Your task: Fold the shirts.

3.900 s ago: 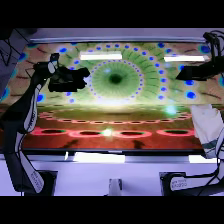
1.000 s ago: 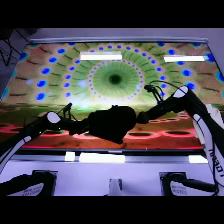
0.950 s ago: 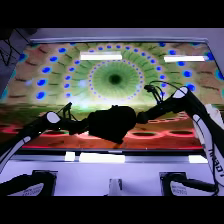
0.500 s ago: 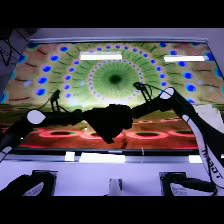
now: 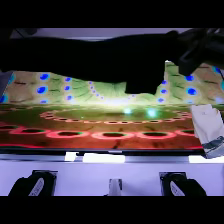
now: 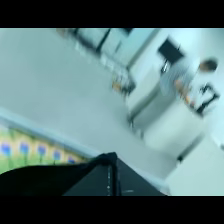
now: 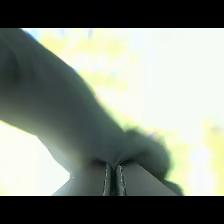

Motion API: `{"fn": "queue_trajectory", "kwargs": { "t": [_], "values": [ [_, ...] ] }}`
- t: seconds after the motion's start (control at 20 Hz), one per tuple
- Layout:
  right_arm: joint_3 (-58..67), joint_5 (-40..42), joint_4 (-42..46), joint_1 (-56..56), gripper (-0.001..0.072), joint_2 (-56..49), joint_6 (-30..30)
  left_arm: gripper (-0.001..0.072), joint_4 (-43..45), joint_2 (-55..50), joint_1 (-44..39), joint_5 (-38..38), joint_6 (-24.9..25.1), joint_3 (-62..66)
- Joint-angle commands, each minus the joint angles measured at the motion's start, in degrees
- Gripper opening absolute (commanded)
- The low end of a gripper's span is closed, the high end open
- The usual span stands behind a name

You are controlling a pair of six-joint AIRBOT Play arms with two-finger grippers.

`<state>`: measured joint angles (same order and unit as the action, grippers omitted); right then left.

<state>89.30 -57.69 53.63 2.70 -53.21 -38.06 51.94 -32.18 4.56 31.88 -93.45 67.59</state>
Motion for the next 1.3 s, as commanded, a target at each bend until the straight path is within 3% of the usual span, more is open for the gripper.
{"fn": "queue_trajectory", "kwargs": {
  "t": [0.0,0.25,0.35,0.45,0.55,0.7,0.75,0.85,0.95,1.15,1.25],
  "values": [
    [2.71,-2.80,4.87,-0.66,0.0024,8.26,-2.91,0.0033,0.39,4.55,3.04,0.39,0.00,4.20],
    [-0.72,-24.61,13.66,-0.66,0.0025,6.73,-8.94,0.0033,7.69,3.98,3.04,15.08,-0.04,1.44],
    [-7.06,-27.96,14.03,-0.66,0.0025,4.35,-8.90,0.0035,7.39,3.41,2.89,19.06,-0.09,-5.05],
    [-15.37,-23.17,14.01,-0.66,0.0025,1.29,-8.63,0.0035,6.01,3.10,2.21,19.32,-0.26,-14.21],
    [-22.75,-12.00,12.87,-0.66,0.0025,-3.08,-10.16,0.0035,3.80,2.58,1.66,16.24,-0.26,-24.04],
    [-27.89,-1.53,7.04,-0.66,0.0025,-12.07,-17.59,0.0035,-4.42,1.66,1.36,10.69,-0.26,-36.20],
    [-27.87,-1.70,3.65,-0.66,0.0056,-15.32,-18.95,0.0035,-6.64,1.66,1.36,9.88,-0.24,-38.69],
    [-27.76,-2.60,-4.26,-0.66,0.0435,-18.64,-17.33,0.0035,-6.95,1.73,1.38,10.32,0.20,-40.15],
    [-25.81,-6.69,-6.45,-0.72,0.0599,-18.38,-12.72,0.0035,-6.99,1.97,1.38,10.29,2.47,-39.76],
    [-21.11,-16.74,4.76,-0.59,0.0602,-17.64,-13.18,0.0036,-6.97,2.03,1.38,10.19,3.04,-39.50],
    [-24.61,-18.16,5.57,-0.59,0.0602,-19.26,-15.15,0.0036,-6.99,2.03,1.38,10.29,3.02,-39.50]
  ]
}}
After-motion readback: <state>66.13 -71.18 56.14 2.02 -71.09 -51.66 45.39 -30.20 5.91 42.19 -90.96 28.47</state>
